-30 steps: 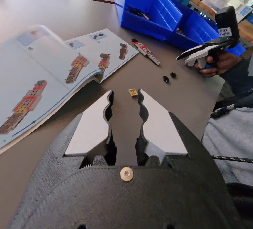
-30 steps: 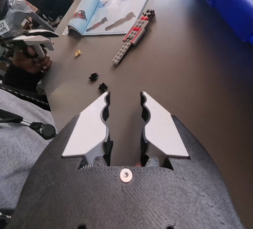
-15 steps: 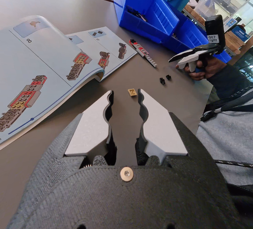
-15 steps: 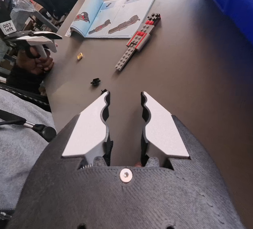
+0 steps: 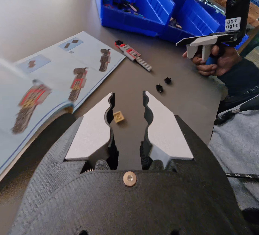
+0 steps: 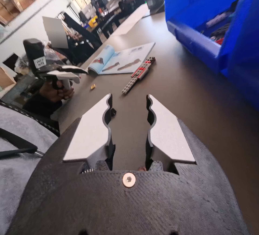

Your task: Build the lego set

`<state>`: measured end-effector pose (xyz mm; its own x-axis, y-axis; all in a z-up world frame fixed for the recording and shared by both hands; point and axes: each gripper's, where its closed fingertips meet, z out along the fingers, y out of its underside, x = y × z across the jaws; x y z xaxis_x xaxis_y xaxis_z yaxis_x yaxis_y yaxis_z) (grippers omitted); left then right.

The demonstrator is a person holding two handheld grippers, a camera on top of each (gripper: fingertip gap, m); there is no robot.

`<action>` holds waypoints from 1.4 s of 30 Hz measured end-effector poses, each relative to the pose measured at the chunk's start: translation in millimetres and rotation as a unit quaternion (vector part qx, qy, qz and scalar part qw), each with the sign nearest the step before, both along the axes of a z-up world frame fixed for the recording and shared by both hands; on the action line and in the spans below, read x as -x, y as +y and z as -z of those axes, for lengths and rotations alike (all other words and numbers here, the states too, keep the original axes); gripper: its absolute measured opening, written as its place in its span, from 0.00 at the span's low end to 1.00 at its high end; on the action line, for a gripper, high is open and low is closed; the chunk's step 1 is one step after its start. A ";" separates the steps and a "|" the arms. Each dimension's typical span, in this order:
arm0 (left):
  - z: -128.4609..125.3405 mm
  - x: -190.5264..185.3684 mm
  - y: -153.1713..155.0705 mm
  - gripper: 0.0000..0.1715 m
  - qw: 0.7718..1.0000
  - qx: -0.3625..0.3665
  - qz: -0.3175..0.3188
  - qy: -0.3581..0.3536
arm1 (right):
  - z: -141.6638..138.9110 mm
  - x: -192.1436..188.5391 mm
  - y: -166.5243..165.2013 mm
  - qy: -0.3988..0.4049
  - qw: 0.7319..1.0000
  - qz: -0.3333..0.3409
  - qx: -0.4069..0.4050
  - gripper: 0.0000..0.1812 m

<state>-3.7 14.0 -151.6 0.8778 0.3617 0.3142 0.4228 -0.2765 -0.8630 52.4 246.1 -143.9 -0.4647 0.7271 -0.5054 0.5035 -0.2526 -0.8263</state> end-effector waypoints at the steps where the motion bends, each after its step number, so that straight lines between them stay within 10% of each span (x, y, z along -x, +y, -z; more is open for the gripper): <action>1: -2.3 -1.9 10.8 0.23 1.000 0.003 0.009 0.005 | -4.2 -0.2 4.3 0.011 1.000 0.010 0.011 0.28; 15: -7.9 -18.1 111.9 0.23 1.000 -0.004 0.018 -0.001 | -20.2 -4.4 15.4 0.048 0.997 0.017 0.065 0.28; 42: 17.8 0.6 126.8 0.22 0.998 0.000 -0.030 -0.061 | -2.4 10.0 25.3 -0.008 0.996 0.059 0.060 0.28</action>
